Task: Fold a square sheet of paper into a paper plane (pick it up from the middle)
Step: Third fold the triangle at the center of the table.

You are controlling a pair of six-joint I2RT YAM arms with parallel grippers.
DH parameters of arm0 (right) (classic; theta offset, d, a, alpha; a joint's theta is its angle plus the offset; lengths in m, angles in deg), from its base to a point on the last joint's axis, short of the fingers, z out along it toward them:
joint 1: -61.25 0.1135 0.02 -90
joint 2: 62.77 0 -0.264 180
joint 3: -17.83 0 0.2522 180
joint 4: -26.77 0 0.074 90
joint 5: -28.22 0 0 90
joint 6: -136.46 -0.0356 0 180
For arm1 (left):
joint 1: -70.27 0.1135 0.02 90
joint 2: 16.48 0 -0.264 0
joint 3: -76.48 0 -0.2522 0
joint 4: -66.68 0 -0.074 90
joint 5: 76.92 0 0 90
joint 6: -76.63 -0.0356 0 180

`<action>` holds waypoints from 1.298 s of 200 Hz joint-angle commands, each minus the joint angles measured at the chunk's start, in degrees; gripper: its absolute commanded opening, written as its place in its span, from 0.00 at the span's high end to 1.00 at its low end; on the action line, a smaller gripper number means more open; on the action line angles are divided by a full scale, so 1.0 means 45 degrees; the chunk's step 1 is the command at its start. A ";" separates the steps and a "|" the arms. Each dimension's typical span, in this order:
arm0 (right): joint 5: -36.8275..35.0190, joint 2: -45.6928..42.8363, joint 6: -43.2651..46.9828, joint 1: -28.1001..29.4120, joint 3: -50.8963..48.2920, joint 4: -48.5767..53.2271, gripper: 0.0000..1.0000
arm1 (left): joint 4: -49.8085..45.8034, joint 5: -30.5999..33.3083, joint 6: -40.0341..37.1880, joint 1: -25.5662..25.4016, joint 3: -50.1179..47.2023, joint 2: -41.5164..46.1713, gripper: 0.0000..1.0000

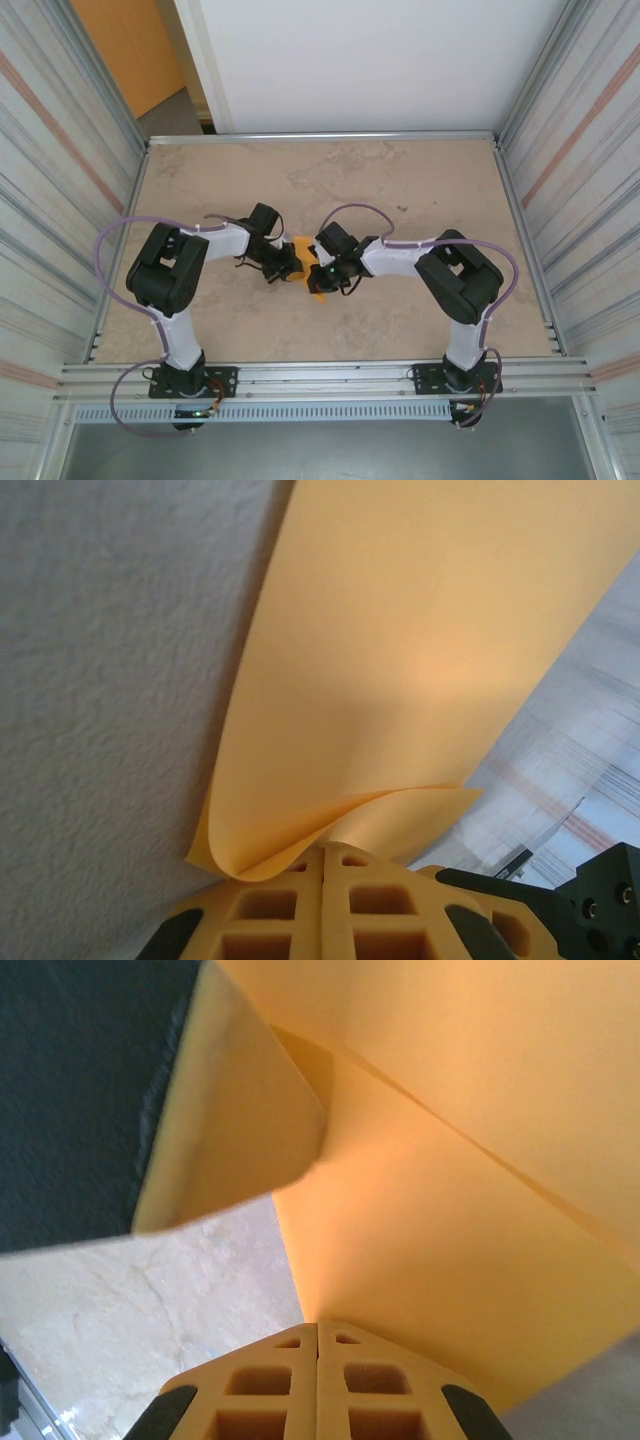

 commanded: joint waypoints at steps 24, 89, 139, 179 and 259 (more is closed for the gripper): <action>0.0219 -0.1180 0.0441 0.0166 -0.1258 0.1956 0.95 | -0.1148 0.2583 -0.0272 0.0229 -0.1026 -0.1299 0.98; -0.0871 -0.2813 0.0373 0.0287 -0.1711 0.2896 0.95 | -0.0897 0.2073 -0.0218 0.0222 -0.0850 -0.1214 0.98; -0.1167 -0.2790 -0.0254 0.0284 -0.0598 0.1242 0.95 | -0.0835 0.1821 -0.0079 0.0202 -0.0733 -0.0954 0.98; -0.0667 -0.1336 -0.0529 0.0290 0.0182 0.0429 0.98 | -0.0757 0.1591 -0.0037 0.0185 -0.0636 -0.0919 0.98; -0.0480 -0.0349 -0.0627 0.0349 -0.0584 0.0715 0.99 | -0.0569 0.0605 -0.0230 0.0183 -0.0093 -0.0056 0.96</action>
